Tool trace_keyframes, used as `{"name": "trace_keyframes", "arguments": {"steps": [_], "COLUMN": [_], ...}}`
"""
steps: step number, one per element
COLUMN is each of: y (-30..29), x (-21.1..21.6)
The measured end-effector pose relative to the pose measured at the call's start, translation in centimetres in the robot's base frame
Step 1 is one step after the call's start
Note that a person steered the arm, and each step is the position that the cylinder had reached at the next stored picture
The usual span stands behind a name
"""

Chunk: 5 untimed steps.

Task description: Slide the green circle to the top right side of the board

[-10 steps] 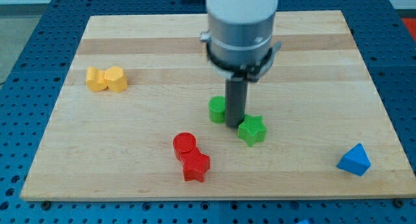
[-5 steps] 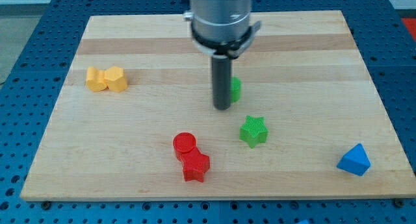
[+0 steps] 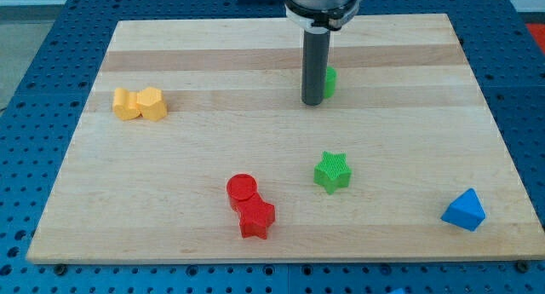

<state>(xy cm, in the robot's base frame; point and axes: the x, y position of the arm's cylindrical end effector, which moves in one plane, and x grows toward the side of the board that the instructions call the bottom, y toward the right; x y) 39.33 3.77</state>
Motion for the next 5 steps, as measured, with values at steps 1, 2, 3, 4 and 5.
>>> {"name": "trace_keyframes", "arguments": {"steps": [1, 2, 3, 4, 5], "y": [-4.7, -6.0, 0.0, 6.1, 10.5], "x": [3.0, 3.4, -0.8, -6.5, -10.3]}}
